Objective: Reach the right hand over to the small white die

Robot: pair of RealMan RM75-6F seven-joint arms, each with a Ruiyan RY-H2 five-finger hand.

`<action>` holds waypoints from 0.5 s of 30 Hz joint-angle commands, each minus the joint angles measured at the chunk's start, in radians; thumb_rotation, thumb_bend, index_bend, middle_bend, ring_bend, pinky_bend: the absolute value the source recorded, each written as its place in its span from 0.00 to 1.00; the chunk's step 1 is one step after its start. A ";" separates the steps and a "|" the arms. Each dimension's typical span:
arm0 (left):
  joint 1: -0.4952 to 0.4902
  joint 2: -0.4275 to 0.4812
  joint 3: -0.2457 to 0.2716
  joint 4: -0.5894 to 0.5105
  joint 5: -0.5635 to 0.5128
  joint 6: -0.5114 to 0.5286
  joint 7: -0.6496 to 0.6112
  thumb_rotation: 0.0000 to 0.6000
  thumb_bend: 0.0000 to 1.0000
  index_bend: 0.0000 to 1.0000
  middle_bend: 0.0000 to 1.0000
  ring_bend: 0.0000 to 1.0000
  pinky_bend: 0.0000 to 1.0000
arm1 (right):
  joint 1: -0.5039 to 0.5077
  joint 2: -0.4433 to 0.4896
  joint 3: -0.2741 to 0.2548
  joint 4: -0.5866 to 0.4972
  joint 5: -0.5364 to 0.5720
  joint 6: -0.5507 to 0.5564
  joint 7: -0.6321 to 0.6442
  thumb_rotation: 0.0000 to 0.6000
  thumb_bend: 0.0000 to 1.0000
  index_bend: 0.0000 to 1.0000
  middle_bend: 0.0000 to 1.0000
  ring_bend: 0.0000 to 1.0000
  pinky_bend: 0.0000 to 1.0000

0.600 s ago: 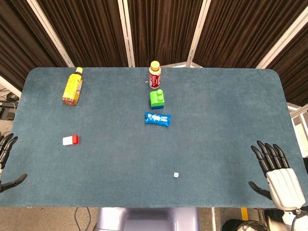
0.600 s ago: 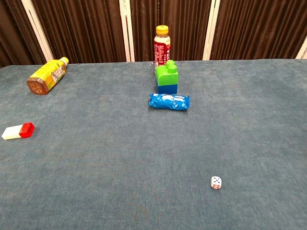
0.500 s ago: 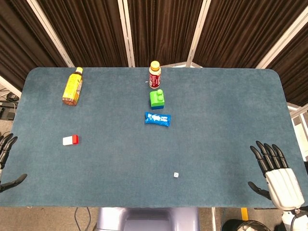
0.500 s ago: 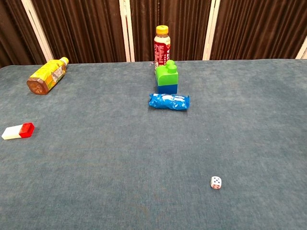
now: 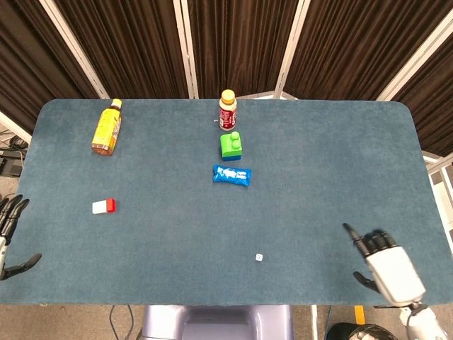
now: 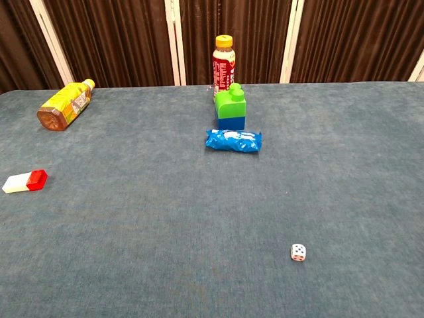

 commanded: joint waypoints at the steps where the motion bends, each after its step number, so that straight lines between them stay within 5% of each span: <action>1: -0.016 -0.013 -0.012 0.007 -0.033 -0.031 0.028 1.00 0.00 0.00 0.00 0.00 0.00 | 0.088 -0.055 -0.037 0.117 -0.106 -0.099 0.023 1.00 0.44 0.00 0.77 0.74 0.94; 15: -0.048 -0.055 -0.036 0.020 -0.126 -0.099 0.111 1.00 0.00 0.00 0.00 0.00 0.00 | 0.252 -0.132 -0.085 0.185 -0.162 -0.340 0.035 1.00 0.49 0.00 0.78 0.77 1.00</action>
